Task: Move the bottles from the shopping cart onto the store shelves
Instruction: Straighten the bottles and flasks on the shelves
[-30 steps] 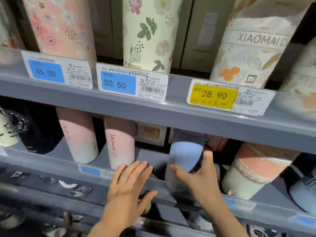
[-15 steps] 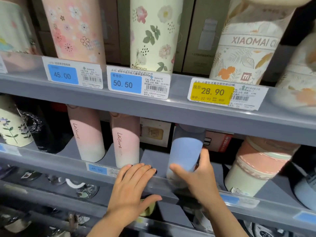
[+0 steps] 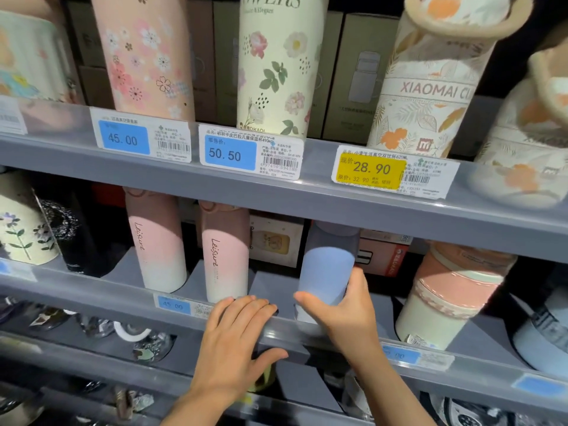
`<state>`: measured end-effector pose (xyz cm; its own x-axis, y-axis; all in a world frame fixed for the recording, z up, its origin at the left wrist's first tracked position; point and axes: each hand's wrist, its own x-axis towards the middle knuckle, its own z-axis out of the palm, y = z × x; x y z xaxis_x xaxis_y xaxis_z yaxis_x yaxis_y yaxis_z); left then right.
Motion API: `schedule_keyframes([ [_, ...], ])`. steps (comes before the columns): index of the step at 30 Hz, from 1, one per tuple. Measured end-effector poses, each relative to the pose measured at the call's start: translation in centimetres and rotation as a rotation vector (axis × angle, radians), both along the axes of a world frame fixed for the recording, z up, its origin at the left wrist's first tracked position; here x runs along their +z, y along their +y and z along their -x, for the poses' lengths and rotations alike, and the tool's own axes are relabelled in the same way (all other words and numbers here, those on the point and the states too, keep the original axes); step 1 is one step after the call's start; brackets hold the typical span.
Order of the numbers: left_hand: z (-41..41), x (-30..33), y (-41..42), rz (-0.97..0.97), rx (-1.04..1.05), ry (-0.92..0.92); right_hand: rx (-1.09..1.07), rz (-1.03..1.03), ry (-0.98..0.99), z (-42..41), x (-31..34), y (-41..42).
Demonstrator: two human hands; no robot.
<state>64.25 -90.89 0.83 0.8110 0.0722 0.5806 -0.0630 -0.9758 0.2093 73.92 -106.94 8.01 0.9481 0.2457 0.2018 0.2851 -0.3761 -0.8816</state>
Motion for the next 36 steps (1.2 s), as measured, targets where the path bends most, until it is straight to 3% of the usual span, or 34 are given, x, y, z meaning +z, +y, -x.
schedule_keyframes([
  [4, 0.0, -0.1, -0.2, -0.004, 0.006, -0.009, -0.062, 0.128, -0.064, 0.3, 0.1, 0.4],
  [10, -0.2, -0.4, -0.1, -0.003, -0.009, -0.056, 0.232, -0.163, 0.148, -0.8, -0.2, -1.7],
  [17, -0.3, -0.5, 0.0, -0.01, -0.003, -0.077, 0.021, 0.067, -0.05, -0.2, -0.3, -0.3],
  [23, -0.2, -0.3, -0.1, -0.035, 0.018, -0.076, 0.246, -0.198, 0.177, -0.4, 0.2, -1.7],
  [30, -0.1, 0.0, -0.2, -0.05, 0.029, -0.06, -0.067, 0.128, -0.082, 0.4, 0.1, 0.5],
  [36, -0.4, -0.3, -0.1, -0.061, 0.043, -0.078, 0.025, 0.135, -0.008, 0.2, 0.3, 0.0],
])
